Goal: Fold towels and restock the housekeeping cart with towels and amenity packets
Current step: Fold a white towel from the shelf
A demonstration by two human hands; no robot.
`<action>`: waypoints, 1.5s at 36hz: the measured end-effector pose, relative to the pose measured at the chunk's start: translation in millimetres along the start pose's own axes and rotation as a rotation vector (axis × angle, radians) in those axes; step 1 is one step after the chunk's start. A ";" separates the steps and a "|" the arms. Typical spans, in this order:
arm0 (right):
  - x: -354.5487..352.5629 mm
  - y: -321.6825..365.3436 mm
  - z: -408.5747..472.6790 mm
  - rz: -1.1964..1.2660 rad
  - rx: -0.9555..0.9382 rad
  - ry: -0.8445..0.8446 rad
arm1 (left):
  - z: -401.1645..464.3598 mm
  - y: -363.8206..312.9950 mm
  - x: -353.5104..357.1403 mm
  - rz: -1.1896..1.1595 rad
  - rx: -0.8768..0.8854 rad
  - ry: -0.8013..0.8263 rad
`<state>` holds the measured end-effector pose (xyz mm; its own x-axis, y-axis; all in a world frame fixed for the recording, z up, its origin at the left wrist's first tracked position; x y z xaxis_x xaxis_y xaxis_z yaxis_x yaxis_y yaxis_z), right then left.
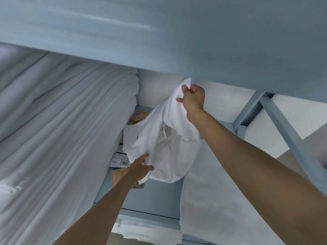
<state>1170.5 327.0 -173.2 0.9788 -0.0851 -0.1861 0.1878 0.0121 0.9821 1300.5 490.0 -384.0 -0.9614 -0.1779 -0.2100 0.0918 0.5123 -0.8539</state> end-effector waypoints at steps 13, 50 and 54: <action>-40.7 32.6 -65.7 -0.273 -0.012 0.047 | -46.2 -74.6 25.1 0.063 0.255 -0.020; -106.8 -78.3 -122.6 0.573 0.450 -0.081 | -140.4 -212.8 109.0 -0.218 0.523 0.061; -142.1 -49.2 -112.6 0.806 0.313 -0.002 | -150.0 -207.9 103.3 -0.315 0.493 0.037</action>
<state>1031.3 450.6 -198.2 0.8035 -0.1705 0.5703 -0.5951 -0.2056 0.7769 1143.2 491.1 -156.7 -0.9695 -0.2242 0.0987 -0.0981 -0.0137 -0.9951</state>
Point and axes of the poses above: each hand's wrist, its own z-axis towards the middle knuckle, its own x-axis out of the palm, y = z × x, the point moved 3 cm from there along z, towards the middle knuckle, and after that the axes turned 9 degrees about -z, right-handed, at the moved point
